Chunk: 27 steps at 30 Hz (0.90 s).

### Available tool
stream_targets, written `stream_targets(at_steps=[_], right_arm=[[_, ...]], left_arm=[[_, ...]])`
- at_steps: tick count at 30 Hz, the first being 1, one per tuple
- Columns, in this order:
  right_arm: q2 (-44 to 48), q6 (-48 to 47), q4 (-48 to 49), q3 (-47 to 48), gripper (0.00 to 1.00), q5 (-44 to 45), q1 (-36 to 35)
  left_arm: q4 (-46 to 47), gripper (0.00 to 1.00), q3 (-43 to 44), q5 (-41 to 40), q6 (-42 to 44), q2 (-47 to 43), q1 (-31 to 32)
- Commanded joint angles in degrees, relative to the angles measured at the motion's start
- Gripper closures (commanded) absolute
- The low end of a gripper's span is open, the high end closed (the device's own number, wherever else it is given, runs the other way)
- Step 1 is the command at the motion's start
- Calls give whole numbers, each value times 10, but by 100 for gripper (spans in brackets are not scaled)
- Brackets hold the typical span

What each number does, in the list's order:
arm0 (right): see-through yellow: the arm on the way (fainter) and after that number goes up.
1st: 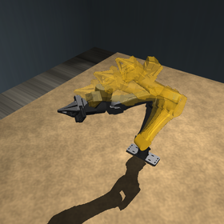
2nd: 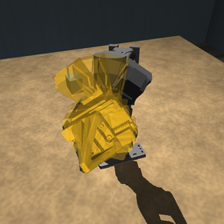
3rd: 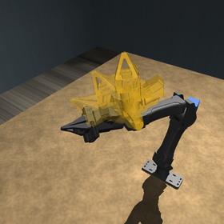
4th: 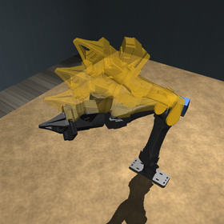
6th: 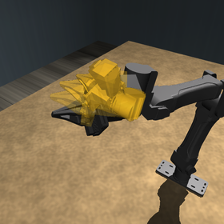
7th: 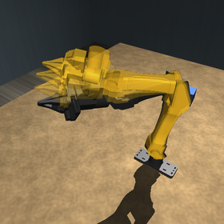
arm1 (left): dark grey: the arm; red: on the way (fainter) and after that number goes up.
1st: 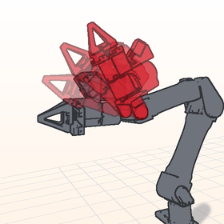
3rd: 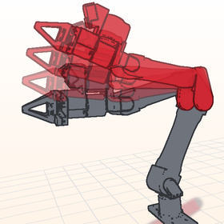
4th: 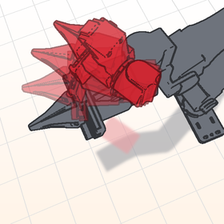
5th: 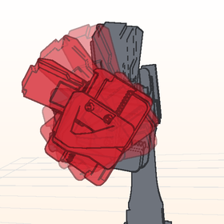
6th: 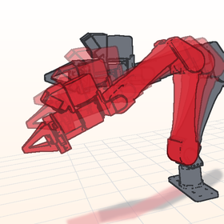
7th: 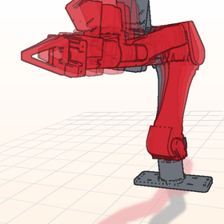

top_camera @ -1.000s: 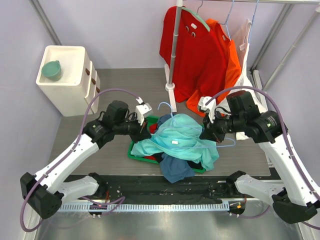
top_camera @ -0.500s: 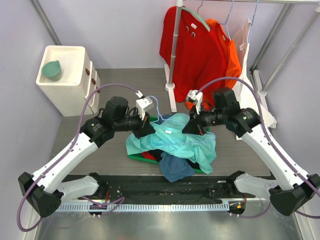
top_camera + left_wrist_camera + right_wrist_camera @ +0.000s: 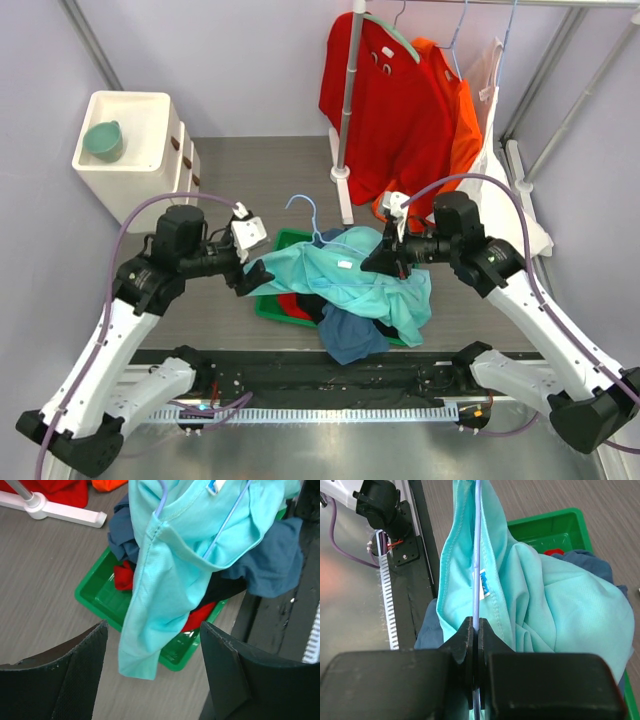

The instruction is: Place the t-shirt on the hanger

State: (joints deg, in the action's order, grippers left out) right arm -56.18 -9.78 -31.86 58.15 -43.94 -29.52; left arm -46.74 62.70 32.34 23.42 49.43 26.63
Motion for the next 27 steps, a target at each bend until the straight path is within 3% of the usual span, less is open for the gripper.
stream_targets(at_steps=[1,8,12,19,22,23,24,25,26,27], right_arm=[[6,-40,45,7,99,-21,-3],[-16,-72,48,21,99,-33,-13],[-31,-72,72,29,99,-29,-28],[-56,-70,103,51,99,-10,-64],[-61,-70,103,59,99,-1,-77],[-60,-68,100,61,99,7,-79],[-59,-64,93,64,93,13,-80],[-58,-59,84,68,81,22,-80],[-58,-46,51,87,47,50,-79],[-59,-36,32,99,26,67,-80]], left_arm=[[-3,27,7,72,115,46,-29],[62,32,-4,155,160,91,-29],[61,53,10,160,157,126,2],[106,65,-12,140,117,126,57],[110,82,-16,135,109,125,63],[111,93,-17,134,99,124,63],[111,98,-18,126,95,121,63],[113,100,-20,119,91,117,63],[115,100,-28,115,90,109,63],[110,100,-35,113,98,102,63]])
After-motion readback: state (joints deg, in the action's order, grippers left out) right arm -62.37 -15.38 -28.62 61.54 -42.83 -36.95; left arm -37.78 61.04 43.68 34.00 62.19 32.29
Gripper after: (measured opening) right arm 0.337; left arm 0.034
